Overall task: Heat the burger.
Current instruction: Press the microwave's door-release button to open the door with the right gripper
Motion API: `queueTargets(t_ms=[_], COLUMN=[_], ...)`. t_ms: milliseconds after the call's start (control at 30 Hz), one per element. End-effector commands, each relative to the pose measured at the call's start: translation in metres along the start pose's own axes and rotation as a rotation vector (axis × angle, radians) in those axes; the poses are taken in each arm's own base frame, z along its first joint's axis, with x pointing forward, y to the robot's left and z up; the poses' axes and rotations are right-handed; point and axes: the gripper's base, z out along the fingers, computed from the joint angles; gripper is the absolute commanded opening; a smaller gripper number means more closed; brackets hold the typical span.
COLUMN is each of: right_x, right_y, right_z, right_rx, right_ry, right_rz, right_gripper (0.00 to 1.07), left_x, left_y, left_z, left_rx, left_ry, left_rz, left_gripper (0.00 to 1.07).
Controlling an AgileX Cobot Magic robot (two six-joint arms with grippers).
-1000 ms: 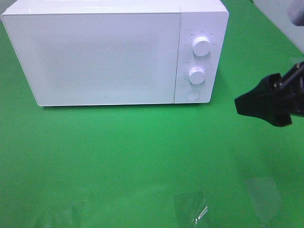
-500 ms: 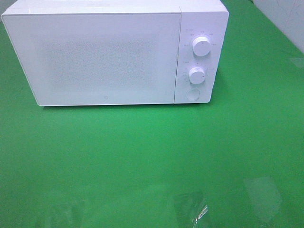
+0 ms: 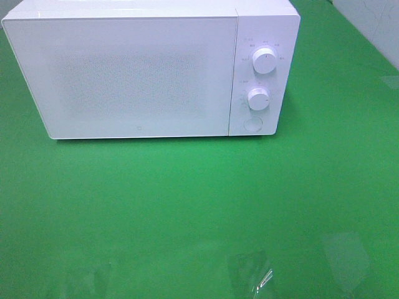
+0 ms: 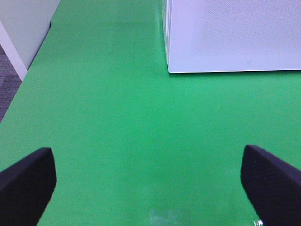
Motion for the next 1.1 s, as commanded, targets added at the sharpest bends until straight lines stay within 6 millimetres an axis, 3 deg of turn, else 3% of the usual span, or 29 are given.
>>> queueTargets(t_ms=[33, 133, 267, 1100], right_x=[0.012, 0.032, 0.045, 0.044], right_y=[-0.002, -0.003, -0.003, -0.002], right_z=[-0.006, -0.006, -0.011, -0.011], right_rx=[0.047, 0.1, 0.152, 0.158], right_ry=[-0.036, -0.076, -0.097, -0.095], right_rz=[0.029, 0.05, 0.054, 0.053], right_gripper=[0.69, 0.69, 0.69, 0.69], left_x=[0.002, 0.002, 0.002, 0.002], left_y=[0.0, 0.0, 0.0, 0.0], left_z=[-0.002, -0.002, -0.002, -0.002], left_rx=[-0.007, -0.007, -0.007, -0.007], left_ry=[-0.014, -0.014, -0.014, -0.014], left_rz=[-0.007, -0.007, -0.007, -0.007], left_gripper=[1.0, 1.0, 1.0, 1.0])
